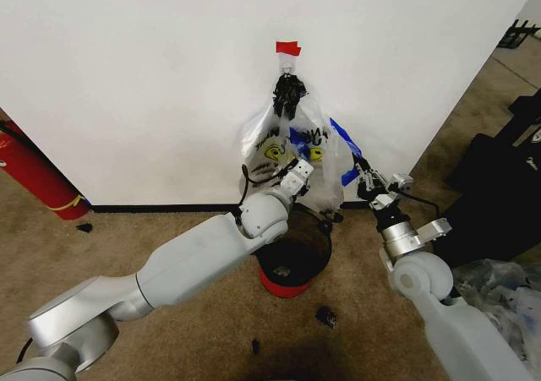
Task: Pick up the garbage bag from the wall and place it over the trash bin.
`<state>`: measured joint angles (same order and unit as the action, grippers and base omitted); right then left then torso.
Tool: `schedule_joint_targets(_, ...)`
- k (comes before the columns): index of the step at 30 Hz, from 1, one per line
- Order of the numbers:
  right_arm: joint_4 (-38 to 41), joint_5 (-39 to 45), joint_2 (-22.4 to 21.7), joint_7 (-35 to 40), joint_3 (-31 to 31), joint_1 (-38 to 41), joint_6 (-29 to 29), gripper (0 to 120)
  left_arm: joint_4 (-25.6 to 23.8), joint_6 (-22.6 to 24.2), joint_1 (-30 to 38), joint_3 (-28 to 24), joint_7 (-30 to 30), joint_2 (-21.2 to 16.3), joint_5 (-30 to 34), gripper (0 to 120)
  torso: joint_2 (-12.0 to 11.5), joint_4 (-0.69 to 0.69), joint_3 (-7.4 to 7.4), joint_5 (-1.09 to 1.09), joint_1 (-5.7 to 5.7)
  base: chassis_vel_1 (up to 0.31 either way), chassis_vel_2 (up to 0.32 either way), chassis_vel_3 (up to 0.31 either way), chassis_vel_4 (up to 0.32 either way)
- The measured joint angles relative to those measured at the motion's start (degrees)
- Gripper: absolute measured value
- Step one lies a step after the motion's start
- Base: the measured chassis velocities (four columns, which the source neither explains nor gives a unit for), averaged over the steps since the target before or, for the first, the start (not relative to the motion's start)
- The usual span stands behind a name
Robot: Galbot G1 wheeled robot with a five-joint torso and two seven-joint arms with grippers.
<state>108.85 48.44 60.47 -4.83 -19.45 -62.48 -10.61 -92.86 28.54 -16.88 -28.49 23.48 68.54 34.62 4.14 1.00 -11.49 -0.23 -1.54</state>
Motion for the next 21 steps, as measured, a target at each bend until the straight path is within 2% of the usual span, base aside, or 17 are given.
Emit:
schedule_joint_targets(4, 0.34, 1.11, 0.18, 1.02, -0.59, -0.04, 0.06, 0, -3.29, -2.17, -1.75, 2.24, 0.79, -1.56, 3.27, 0, 0.0, 0.01, 0.0, -0.01, 0.0, 0.0, 0.0, 0.0, 0.0)
schedule_joint_targets(8, 0.94, 3.24, 0.93, 2.65, -1.22, -0.39, 0.22, 0, -11.94, -7.66, -7.33, 9.39, 1.91, -5.44, 14.07, 0, 0.0, -0.03, 0.01, 0.0, 0.0, 0.0, 0.0, 0.0, 0.0)
schedule_joint_targets(9, 0.94, 3.24, 0.93, 2.65, -1.22, -0.39, 0.22, 0, -11.94, -7.66, -7.33, 9.39, 1.91, -5.44, 14.07, 0, 0.0, -0.03, 0.01, 0.0, 0.0, 0.0, 0.0, 0.0, 0.0)
schedule_joint_targets(13, 0.99, 3.57, 1.29, 2.96, -1.79, -1.22, 0.23, 0, -18.41, -13.15, -13.47, 18.92, 2.39, -6.92, 24.38, 0, 0.0, -0.02, 0.01, 0.0, 0.0, 0.0, 0.0, 0.0, 0.0)
schedule_joint_targets(15, 1.17, 3.53, 1.36, 3.05, -1.91, -1.51, 0.23, 0, -20.5, -14.8, -15.57, 21.7, 2.48, -7.22, 28.02, 0, 0.0, -0.02, 0.01, -0.01, 0.01, 0.0, 0.0, 0.0, 0.0)
schedule_joint_targets(21, 2.7, 2.03, 1.49, 3.63, -2.86, -3.05, 0.36, 0, -25.71, -15.97, -20.72, 25.94, 2.99, -9.52, 31.25, 0, 0.0, 0.0, 0.01, 0.0, 0.01, 0.0, 0.0, 0.0, 0.0)
